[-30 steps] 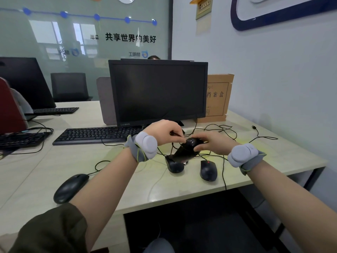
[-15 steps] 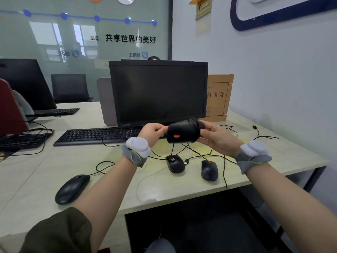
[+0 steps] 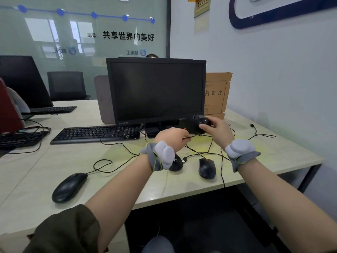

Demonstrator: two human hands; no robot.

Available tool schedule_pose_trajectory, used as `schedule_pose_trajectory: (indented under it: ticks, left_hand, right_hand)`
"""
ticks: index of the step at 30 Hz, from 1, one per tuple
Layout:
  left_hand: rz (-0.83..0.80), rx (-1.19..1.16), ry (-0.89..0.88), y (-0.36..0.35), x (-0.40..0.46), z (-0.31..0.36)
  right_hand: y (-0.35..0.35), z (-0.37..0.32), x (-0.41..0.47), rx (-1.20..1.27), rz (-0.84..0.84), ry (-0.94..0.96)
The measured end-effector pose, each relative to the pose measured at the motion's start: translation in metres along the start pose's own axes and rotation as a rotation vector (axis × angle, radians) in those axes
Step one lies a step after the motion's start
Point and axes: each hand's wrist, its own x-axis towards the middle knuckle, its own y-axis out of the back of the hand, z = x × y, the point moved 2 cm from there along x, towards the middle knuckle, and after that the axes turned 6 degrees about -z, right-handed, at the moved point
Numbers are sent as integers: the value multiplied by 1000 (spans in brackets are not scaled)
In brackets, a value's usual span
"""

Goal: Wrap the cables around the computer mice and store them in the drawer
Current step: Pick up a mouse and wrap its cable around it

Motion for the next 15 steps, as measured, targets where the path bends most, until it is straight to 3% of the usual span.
schedule_pose_trajectory:
  ticks: [2,5,8,10,12,15]
  left_hand:
    - [48,45,28,4,0,-2]
    - [154,123,-38,12,1,-5]
    - [197,23,-155,24,1,-15]
    - [126,-155,-232,31,0,-23]
    - [79,-341,-287,37,-2,-29]
    - [135,-649,-281,37,-6,-36]
  right_hand:
    - [0,-1,-2,-192,-107,11]
    - [-4,-6,-3,-275,-312,37]
    - [-1,-13,-6,-304,-451,51]
    - [0,-14,-8,-160,-554,25]
    - [-2,-17,-14,144,-684,-12]
    - [-6,-24,-20,579,-781,-55]
